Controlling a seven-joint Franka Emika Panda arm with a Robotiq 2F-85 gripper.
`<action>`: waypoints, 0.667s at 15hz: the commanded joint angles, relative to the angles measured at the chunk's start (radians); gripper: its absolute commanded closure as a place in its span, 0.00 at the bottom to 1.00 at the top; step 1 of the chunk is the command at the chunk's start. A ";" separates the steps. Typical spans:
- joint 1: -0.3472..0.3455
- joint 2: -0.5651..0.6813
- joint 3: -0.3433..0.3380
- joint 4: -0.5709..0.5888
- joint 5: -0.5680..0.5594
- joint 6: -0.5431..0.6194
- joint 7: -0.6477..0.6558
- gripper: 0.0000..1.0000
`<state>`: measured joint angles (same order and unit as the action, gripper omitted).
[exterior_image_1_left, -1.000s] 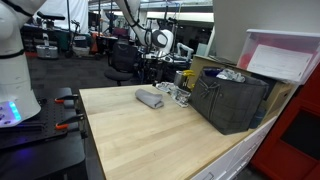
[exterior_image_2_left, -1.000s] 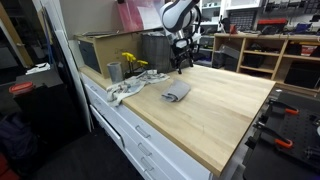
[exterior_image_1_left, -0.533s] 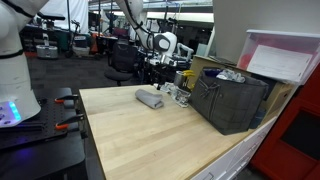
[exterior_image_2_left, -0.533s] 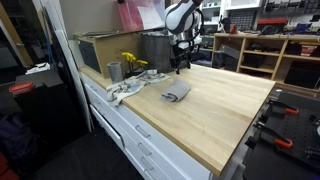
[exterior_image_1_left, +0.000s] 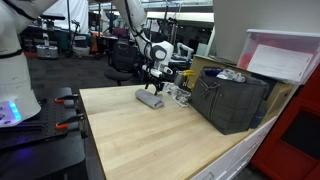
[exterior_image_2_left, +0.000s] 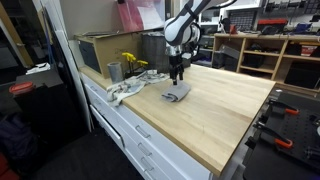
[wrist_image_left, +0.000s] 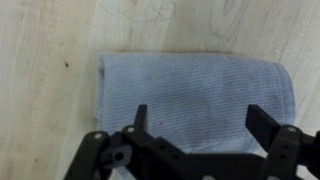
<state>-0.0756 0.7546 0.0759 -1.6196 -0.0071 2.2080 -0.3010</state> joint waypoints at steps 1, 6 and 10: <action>-0.019 0.049 0.022 0.036 -0.008 -0.024 -0.116 0.00; -0.003 0.148 0.008 0.143 -0.032 -0.055 -0.109 0.00; 0.005 0.211 0.012 0.229 -0.035 -0.086 -0.103 0.00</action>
<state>-0.0749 0.9128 0.0845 -1.4805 -0.0344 2.1738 -0.3930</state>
